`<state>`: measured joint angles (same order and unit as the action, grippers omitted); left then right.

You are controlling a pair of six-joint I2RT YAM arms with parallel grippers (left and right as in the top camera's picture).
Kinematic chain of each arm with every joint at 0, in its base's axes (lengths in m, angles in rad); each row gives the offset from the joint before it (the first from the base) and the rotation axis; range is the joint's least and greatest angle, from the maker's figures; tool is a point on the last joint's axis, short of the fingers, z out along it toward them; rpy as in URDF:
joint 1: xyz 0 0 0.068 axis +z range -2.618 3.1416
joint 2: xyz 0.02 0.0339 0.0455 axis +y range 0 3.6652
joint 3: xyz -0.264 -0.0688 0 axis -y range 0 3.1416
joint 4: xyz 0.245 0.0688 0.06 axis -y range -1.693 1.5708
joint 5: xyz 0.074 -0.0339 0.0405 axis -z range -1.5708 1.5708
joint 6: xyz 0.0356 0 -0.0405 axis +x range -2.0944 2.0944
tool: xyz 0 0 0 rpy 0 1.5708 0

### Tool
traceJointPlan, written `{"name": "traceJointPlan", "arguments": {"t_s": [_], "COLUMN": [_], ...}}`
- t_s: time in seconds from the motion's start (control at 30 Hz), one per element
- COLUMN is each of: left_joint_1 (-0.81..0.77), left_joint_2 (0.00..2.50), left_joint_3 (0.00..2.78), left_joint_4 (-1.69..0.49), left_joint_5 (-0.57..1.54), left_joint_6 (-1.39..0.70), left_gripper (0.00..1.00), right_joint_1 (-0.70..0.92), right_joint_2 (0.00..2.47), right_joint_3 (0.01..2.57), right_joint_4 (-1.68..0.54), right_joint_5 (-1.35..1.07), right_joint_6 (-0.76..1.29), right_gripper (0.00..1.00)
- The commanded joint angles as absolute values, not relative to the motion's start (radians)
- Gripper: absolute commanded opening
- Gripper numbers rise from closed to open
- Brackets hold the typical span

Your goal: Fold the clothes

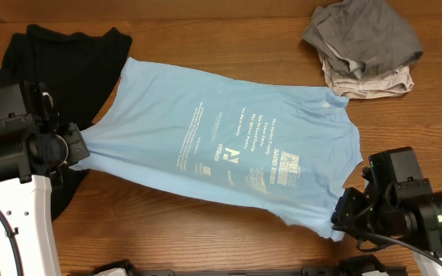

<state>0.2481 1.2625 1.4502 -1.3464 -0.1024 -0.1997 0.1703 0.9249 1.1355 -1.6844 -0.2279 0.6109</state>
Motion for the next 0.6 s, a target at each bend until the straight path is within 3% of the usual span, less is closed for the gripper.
{"name": "traceJointPlan", "arguments": {"t_s": [0.0,0.57], "left_joint_1": [0.242,0.173], "left_joint_2": [1.269,1.580], "left_joint_3": [1.473,1.445], "left_joint_4": [-1.333,-1.200], "left_joint_5": [-0.102,-0.035], "left_joint_6": [-0.179,-0.157], "left_gripper": [0.04,0.04], "right_joint_1": [0.166,0.166], "right_joint_2": [0.947,1.264], "right_joint_3": [1.163,1.163], "right_joint_4": [-1.660,-1.465], "right_joint_5": [-0.156,-0.015], "right_joint_6": [0.628,0.571], "right_gripper": [0.04,0.04]}}
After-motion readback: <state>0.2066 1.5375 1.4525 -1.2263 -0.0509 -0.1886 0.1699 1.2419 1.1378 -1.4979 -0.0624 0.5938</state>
